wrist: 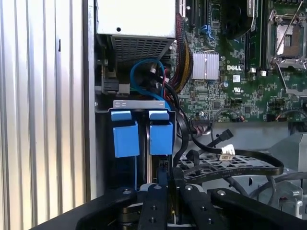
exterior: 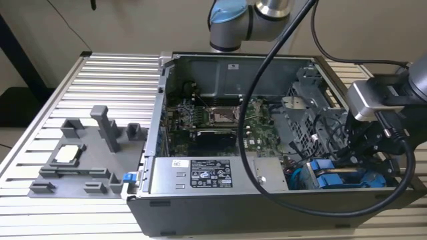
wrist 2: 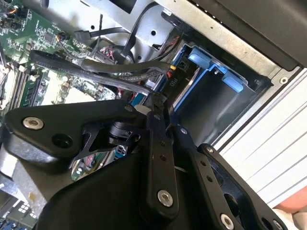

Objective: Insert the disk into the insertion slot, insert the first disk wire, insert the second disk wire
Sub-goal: 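Insert the second disk wire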

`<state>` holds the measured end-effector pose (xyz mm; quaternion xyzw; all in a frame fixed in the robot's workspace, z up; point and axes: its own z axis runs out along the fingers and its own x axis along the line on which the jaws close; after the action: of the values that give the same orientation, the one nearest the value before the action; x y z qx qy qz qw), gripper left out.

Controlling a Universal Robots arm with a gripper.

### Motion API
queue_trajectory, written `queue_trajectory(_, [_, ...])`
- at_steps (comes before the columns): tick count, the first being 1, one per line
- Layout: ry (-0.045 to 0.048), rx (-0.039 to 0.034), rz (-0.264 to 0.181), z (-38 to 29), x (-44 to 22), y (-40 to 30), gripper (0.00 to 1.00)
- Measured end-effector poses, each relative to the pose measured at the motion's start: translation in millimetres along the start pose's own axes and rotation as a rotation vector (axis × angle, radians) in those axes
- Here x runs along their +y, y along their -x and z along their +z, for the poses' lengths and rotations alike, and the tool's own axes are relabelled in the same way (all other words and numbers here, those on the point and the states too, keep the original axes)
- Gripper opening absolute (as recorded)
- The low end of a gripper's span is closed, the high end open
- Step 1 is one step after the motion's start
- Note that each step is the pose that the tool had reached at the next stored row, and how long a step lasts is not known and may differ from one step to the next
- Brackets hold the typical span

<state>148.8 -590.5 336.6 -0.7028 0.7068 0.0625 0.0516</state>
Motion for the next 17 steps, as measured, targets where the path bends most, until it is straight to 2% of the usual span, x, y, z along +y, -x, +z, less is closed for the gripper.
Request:
queue_trajectory(5, [0.0004, 0.0001, 0.000, 2.9, -0.4, -0.4, 0.16])
queue_trajectory(7, [0.0039, -0.0002, 0.001, 2.6, -0.8, -0.4, 0.17])
queue_trajectory(8, [0.0060, -0.0003, 0.001, 1.5, -0.9, -0.3, 0.24])
queue_trajectory(10, [0.0102, 0.0005, 0.002, -4.0, -1.1, 0.4, 0.24])
queue_trajectory(14, [0.0143, 0.0006, 0.003, -19.5, -1.0, 2.8, 0.24])
queue_trajectory(17, [0.0144, 0.0004, 0.003, -25.7, -0.9, 3.9, 0.24])
